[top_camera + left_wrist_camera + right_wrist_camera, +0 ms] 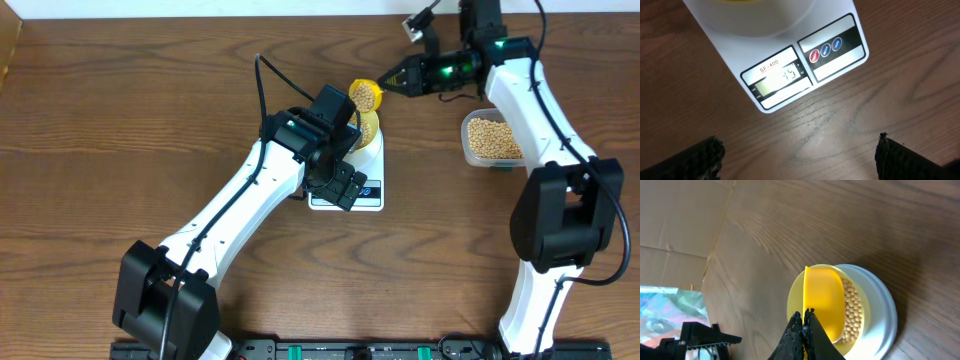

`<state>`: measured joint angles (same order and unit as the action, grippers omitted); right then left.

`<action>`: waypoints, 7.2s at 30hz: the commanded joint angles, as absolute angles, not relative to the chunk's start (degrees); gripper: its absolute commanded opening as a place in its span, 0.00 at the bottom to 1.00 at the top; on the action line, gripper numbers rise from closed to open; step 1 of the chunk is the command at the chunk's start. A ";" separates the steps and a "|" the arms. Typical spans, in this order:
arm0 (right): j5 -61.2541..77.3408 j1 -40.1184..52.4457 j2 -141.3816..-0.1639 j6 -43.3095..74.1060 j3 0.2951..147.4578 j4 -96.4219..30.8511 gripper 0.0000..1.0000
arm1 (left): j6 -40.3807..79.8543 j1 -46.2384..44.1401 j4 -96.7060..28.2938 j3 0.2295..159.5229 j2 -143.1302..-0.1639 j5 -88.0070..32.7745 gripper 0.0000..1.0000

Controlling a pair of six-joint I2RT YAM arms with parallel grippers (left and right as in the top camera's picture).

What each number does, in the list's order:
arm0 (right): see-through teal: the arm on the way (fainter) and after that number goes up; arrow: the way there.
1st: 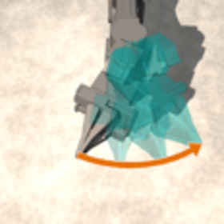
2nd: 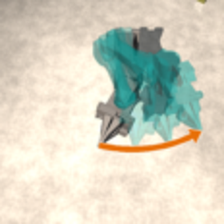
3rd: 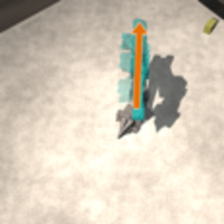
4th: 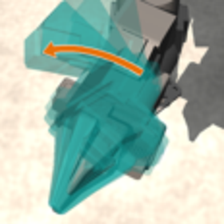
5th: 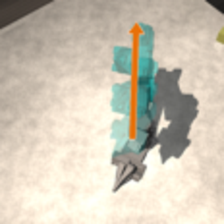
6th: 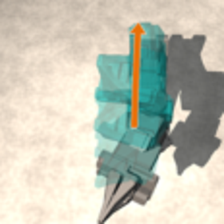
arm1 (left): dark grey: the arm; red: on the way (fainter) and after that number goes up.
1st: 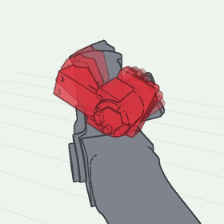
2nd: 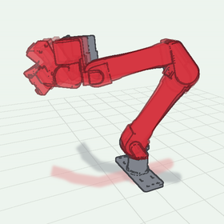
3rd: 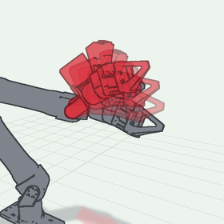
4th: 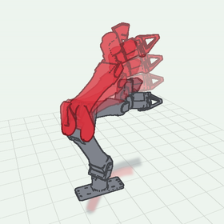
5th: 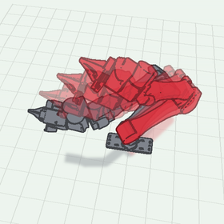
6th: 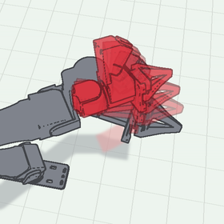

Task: Scoop item into bowl and weigh 50g on scale
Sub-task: 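Lift the filled scoop and carry it left over the yellow bowl, then tilt the scoop over the bowl to pour soybeans in, right gripper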

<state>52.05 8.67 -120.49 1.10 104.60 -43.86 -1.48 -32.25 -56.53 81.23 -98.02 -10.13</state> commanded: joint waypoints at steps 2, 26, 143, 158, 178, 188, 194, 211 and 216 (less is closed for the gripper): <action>49.08 11.38 -121.01 1.65 105.10 -43.70 0.01 | -1.23 -32.08 -56.64 81.01 -98.48 -9.39 0.98; 35.81 17.85 -121.01 0.14 105.10 -43.18 0.04 | -1.21 -32.08 -56.64 80.99 -98.48 -9.39 0.98; 23.90 19.99 -121.03 0.16 105.10 -43.55 0.18 | -1.23 -32.08 -56.64 80.99 -98.48 -9.37 0.98; 23.92 19.16 -117.21 -4.40 105.12 -43.51 0.01 | -1.23 -32.08 -56.64 81.01 -98.48 -9.39 0.98; 24.10 19.40 -114.19 -12.60 105.12 -46.13 0.01 | -1.23 -32.08 -56.64 81.01 -98.48 -9.37 0.98; 24.05 21.30 -113.99 -21.67 105.12 -46.06 0.01 | -1.23 -32.08 -56.64 81.01 -98.48 -9.37 0.98; 23.29 21.69 -113.99 -26.06 105.12 -45.98 0.01 | -1.23 -32.08 -56.64 80.99 -98.48 -9.39 0.98; 18.92 22.55 -112.92 -27.53 105.32 -44.80 0.01 | -1.23 -32.08 -56.64 81.01 -98.48 -9.37 0.98; 17.78 22.61 -112.81 -24.71 105.32 -44.51 0.01 | -1.23 -32.08 -56.64 81.01 -98.48 -9.37 0.98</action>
